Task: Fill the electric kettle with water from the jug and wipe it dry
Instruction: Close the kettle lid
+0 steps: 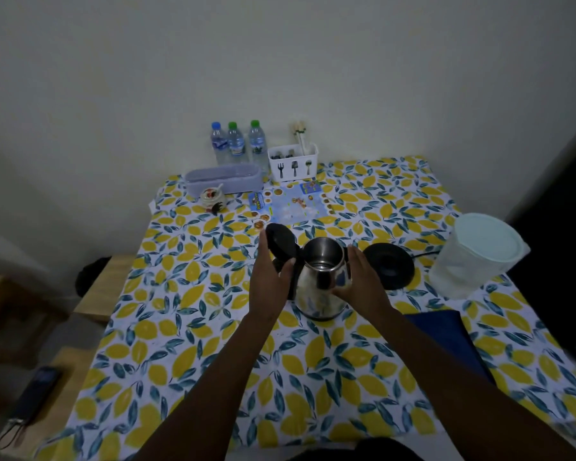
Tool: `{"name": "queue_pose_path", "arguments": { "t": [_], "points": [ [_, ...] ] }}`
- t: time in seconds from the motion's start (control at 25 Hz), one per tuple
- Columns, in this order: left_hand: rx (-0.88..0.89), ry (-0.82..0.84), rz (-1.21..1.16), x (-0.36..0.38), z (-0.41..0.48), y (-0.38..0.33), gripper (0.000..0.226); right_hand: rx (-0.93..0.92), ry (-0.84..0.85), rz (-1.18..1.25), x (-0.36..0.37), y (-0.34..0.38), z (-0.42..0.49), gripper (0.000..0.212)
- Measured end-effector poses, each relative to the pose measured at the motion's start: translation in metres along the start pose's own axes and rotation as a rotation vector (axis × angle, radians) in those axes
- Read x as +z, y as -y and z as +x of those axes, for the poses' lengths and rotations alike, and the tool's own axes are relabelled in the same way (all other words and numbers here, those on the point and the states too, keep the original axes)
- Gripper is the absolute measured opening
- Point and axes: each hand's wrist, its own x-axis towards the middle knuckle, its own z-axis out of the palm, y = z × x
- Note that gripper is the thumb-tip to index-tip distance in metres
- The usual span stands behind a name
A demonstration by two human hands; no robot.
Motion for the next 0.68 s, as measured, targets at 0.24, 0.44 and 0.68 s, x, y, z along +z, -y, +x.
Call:
{"name": "queue_pose_path", "arguments": {
  "t": [0.24,0.44,0.68],
  "points": [
    [0.342,0.376,0.419,0.036,0.027,-0.019,0.047,-0.023,-0.049,0.128,-0.01,-0.002,-0.005,0.106],
    [0.263,0.389,0.42,0.048,0.03,-0.008,0.042,-0.022,-0.018,0.151,-0.008,-0.007,-0.001,0.107],
    [0.158,0.329,0.532,0.062,0.032,-0.015,0.049,-0.009,-0.018,0.181,-0.002,-0.013,0.002,0.103]
  ]
}}
